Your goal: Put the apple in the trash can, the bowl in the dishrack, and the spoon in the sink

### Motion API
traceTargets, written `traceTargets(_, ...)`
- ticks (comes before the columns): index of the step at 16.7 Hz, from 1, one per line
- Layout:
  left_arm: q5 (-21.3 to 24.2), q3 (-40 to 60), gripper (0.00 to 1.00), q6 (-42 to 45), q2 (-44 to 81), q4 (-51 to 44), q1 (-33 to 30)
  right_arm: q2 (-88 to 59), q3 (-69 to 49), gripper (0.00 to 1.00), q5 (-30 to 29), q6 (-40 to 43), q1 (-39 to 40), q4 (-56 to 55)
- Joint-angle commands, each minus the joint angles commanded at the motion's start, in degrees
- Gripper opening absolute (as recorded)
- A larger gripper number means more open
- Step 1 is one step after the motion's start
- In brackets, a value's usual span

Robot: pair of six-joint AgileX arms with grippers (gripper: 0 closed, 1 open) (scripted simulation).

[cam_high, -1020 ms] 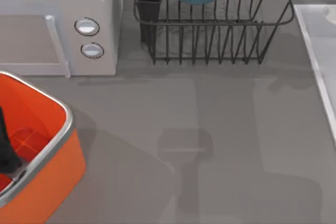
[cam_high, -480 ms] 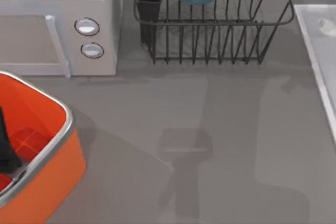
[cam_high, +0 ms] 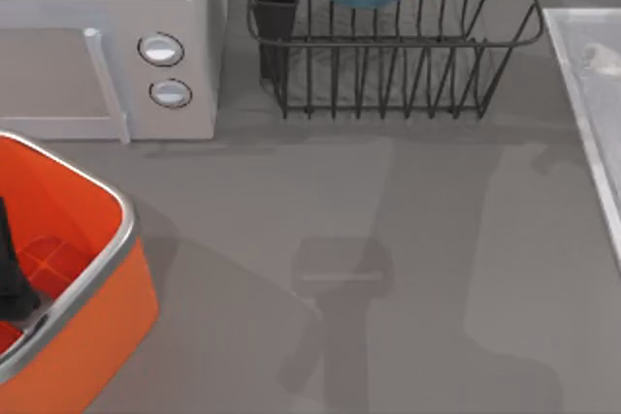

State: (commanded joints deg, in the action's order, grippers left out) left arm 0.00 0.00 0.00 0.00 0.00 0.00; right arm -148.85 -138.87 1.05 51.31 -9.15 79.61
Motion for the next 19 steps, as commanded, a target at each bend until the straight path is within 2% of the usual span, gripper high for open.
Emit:
traceTargets(13,0.00,0.00,1.00,0.00,0.00,0.00,0.00,0.00,0.00,0.98,0.00,0.00,0.00,0.00)
traceTargets(19,0.00,0.00,1.00,0.00,0.00,0.00,0.00,0.00,0.00,1.00,0.00,0.00,0.00,0.00)
